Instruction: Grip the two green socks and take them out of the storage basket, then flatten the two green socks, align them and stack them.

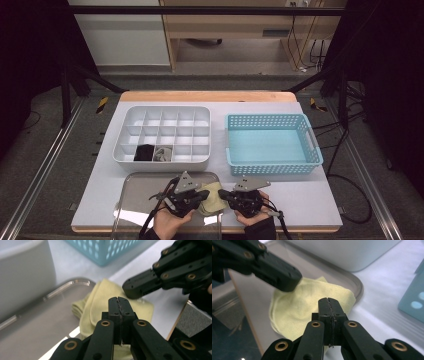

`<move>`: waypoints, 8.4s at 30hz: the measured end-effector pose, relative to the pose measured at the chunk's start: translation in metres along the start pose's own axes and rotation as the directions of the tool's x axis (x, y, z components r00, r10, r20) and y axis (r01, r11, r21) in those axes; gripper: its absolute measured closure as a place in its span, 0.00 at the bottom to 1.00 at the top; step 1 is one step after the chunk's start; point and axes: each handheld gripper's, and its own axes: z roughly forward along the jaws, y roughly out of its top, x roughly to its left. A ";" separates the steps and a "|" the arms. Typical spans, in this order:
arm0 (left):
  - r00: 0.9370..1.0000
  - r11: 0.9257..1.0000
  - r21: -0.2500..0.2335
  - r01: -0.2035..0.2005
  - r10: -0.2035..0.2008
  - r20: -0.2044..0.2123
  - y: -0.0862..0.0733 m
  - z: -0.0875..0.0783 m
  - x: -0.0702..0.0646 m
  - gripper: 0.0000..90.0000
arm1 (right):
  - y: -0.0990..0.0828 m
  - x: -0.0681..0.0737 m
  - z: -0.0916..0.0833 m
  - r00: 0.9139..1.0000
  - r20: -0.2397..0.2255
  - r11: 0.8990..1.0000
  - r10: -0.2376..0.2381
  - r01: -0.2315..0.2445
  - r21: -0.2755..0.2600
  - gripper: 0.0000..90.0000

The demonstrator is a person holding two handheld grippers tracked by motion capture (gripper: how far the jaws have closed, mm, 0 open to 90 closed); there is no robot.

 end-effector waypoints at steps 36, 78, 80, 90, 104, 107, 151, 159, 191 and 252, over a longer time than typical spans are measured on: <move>1.000 1.000 0.023 0.006 -0.006 -0.022 -0.019 0.011 0.005 0.99 | -0.017 -0.003 -0.008 0.996 0.031 0.997 0.081 -0.080 -0.022 0.75; 0.997 0.997 -0.041 0.064 -0.065 -0.033 -0.005 -0.012 0.015 0.96 | 0.006 0.016 -0.013 0.998 -0.054 0.999 0.012 -0.014 -0.042 0.99; 0.994 0.995 -0.046 0.084 -0.087 -0.066 -0.010 -0.021 0.023 0.96 | 0.006 0.017 -0.012 0.998 -0.055 0.999 0.009 -0.012 -0.039 0.99; 0.991 0.993 0.039 0.115 -0.112 -0.071 -0.031 -0.011 0.032 0.98 | 0.016 0.027 -0.001 0.996 -0.082 0.999 -0.038 0.036 -0.030 0.99; 0.987 0.989 0.006 0.151 -0.150 -0.063 -0.034 -0.018 0.041 0.99 | 0.014 0.047 0.037 0.986 -0.147 0.996 -0.076 0.083 0.040 0.98; 0.986 0.987 -0.047 0.155 -0.157 -0.060 -0.027 -0.032 0.046 0.99 | 0.012 0.049 0.041 0.986 -0.143 0.995 -0.083 0.091 0.048 0.98; 0.997 0.997 -0.053 0.062 -0.065 -0.039 -0.032 -0.027 0.018 0.89 | 0.001 0.025 0.015 0.998 -0.015 0.998 -0.054 0.054 0.040 0.97; 0.993 0.996 -0.051 0.078 -0.082 -0.086 -0.032 -0.021 0.026 0.52 | -0.002 0.025 0.015 0.999 -0.014 0.998 -0.047 0.048 0.037 0.98; 0.981 0.985 -0.014 0.171 -0.169 0.099 -0.039 -0.013 0.019 0.71 | -0.003 0.020 0.012 1.000 -0.004 1.000 -0.019 0.019 0.012 0.97; 0.971 0.985 -0.119 0.123 -0.144 -0.190 0.058 -0.101 0.113 0.70 | -0.035 -0.038 -0.070 0.942 0.324 0.994 0.090 -0.063 -0.092 0.39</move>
